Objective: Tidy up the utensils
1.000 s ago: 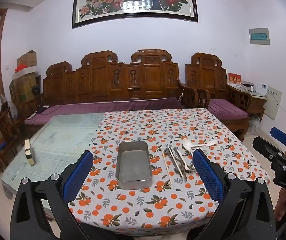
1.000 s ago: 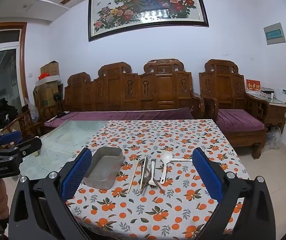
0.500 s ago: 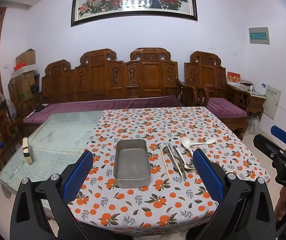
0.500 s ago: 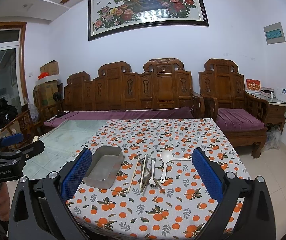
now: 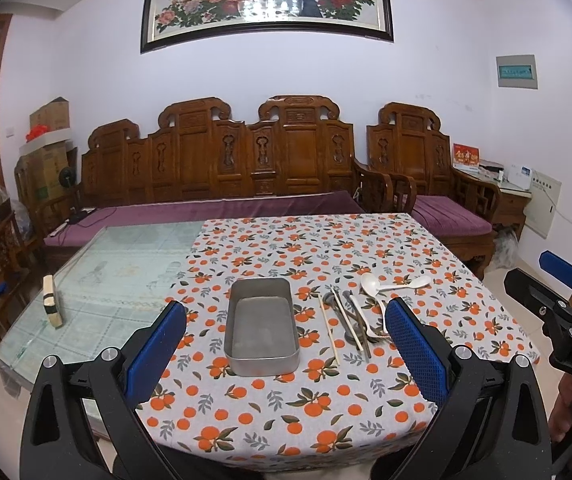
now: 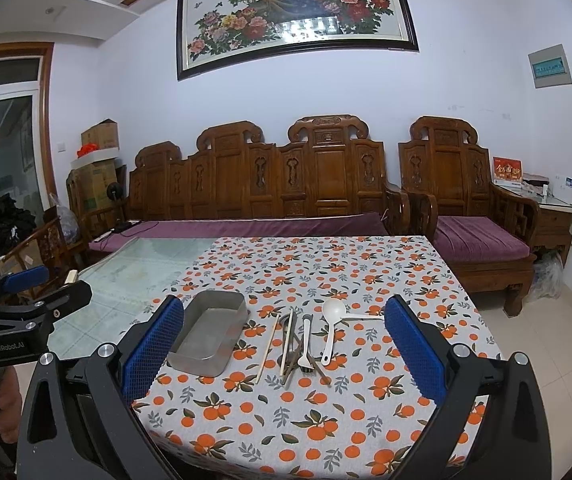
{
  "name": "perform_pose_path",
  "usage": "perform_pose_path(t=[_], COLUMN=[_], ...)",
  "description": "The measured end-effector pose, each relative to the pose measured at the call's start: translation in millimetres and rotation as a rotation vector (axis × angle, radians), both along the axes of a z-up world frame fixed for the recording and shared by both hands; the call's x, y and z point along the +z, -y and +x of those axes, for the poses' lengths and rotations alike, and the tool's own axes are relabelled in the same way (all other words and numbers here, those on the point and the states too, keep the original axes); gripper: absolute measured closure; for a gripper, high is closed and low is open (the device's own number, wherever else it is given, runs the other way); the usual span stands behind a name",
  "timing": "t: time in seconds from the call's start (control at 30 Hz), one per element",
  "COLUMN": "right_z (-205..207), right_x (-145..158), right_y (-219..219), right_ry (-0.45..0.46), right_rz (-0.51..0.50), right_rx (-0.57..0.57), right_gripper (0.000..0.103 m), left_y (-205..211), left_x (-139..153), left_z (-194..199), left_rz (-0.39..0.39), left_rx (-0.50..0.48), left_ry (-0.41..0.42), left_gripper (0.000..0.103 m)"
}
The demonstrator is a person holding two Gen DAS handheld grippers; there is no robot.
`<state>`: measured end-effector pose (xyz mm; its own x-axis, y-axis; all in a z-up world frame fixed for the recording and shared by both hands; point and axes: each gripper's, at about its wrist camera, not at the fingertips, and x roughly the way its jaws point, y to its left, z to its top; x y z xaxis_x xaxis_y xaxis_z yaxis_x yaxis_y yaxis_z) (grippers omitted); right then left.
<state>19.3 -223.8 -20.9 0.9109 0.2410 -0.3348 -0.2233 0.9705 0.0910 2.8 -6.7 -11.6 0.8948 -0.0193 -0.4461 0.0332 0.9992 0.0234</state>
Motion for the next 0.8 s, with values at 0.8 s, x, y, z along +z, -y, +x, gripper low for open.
perform_pose_path(t=[0.8], right_z=[0.1], right_x=[0.7], right_y=[-0.8], right_ry=[-0.001], right_rz=[-0.001], right_rx=[0.0], right_gripper=[0.003], left_y=[4.8], left_x=[-1.6], left_z=[2.6], left_rz=[-0.002], left_rx=[-0.006], left_ry=[0.001], left_gripper=[0.007])
